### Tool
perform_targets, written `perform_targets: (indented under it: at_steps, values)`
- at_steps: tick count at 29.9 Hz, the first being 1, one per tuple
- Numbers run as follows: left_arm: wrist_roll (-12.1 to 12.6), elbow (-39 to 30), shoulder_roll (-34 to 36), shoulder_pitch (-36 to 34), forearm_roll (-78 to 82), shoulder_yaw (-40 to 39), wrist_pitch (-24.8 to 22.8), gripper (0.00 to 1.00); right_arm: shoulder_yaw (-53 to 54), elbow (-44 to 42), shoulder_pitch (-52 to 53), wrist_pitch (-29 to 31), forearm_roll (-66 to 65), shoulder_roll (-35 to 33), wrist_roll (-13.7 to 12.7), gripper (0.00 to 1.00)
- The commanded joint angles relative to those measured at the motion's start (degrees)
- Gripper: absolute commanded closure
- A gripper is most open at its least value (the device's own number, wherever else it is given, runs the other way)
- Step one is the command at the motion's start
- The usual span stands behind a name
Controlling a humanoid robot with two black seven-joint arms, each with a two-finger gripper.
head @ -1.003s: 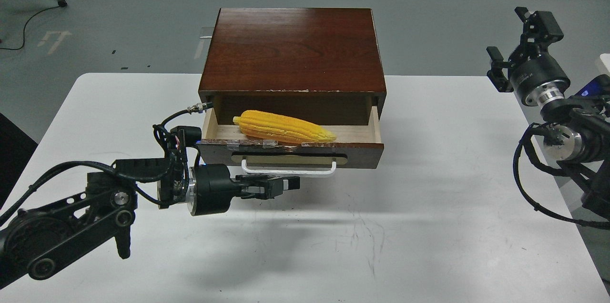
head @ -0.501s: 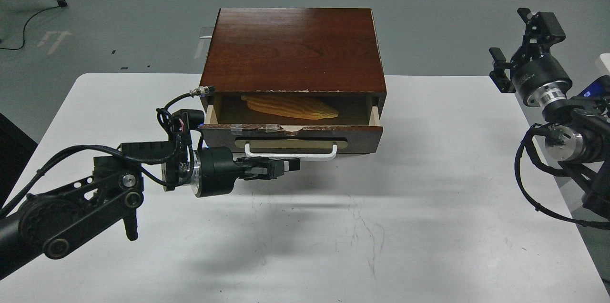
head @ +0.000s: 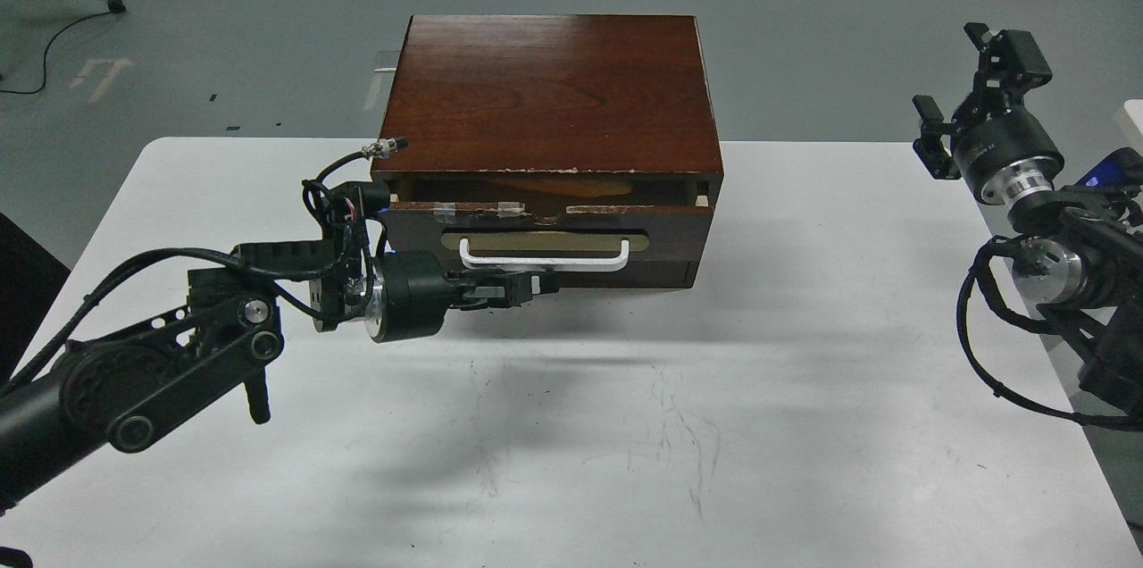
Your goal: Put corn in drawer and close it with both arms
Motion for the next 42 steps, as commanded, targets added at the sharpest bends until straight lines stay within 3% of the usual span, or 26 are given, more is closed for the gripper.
perform_targets:
  at_steps: [1,15,23,24,25,26,27,28,30,33,35,38,40,42]
  values:
    - [0.0,2.0,-1.5,-0.8,0.0,0.1,0.0,1.0,0.0,-0.1,0.0,0.1,0.0,0.1,0.0,0.0]
    - [0.1,6.4,-4.0,-4.1,0.0,0.7,0.0,1.0,0.0,-0.1,0.0,0.2,0.0,-0.4,0.0,0.0]
    - [-0.6,5.7,-3.3,-3.4,-0.4,0.9,0.0,1.0,-0.8,-0.1,-0.1,0.2,0.0,-0.4,0.0,0.0]
    - [-0.6,5.7,-3.1,-3.3,-0.5,0.9,0.0,0.96,-0.8,-0.1,-0.1,0.2,0.0,-0.4,0.0,0.0]
    - [-1.0,5.5,-3.0,-2.6,-1.4,0.9,0.0,0.73,-0.9,-0.1,-0.1,0.3,0.0,-0.5,0.0,0.0]
    - [-1.1,5.4,-2.8,-2.0,-2.2,0.7,0.0,0.59,-0.9,-0.1,-0.1,0.3,0.0,-0.5,0.0,0.0]
    - [-1.8,4.9,-2.1,-1.2,-5.0,0.0,0.0,0.2,-0.9,-0.1,0.0,0.4,0.0,-0.6,0.0,0.0]
    - [-3.2,3.0,-0.3,-0.9,-9.6,-0.2,0.0,0.02,-0.9,-0.1,0.0,0.4,0.0,-0.7,0.0,0.0]
    - [-5.5,0.0,2.6,-0.9,-16.1,-0.2,0.0,0.02,-1.2,-0.1,0.1,0.4,-0.1,-0.7,0.0,0.0]
    - [-12.8,-5.3,9.4,-1.2,-36.7,-2.1,0.0,0.02,-1.6,0.2,0.2,0.5,-0.1,-0.7,0.0,0.0]
    - [-13.9,-4.7,10.2,-1.9,-47.0,-5.8,0.0,0.02,-1.5,0.5,0.4,0.5,-0.2,-0.7,0.0,0.0]
    - [-12.8,2.4,10.0,-4.4,-51.7,-11.3,0.0,0.02,-1.5,1.1,0.6,0.6,-0.2,-0.7,0.0,0.0]
    - [-8.7,9.1,10.0,-5.4,-52.3,-12.8,0.0,0.02,-1.5,1.8,0.7,0.6,-0.2,-0.8,0.0,0.0]
    - [2.6,17.3,9.8,-5.4,-57.8,-13.3,1.4,0.02,-1.7,4.7,0.1,1.4,-0.3,-0.9,0.0,0.0]
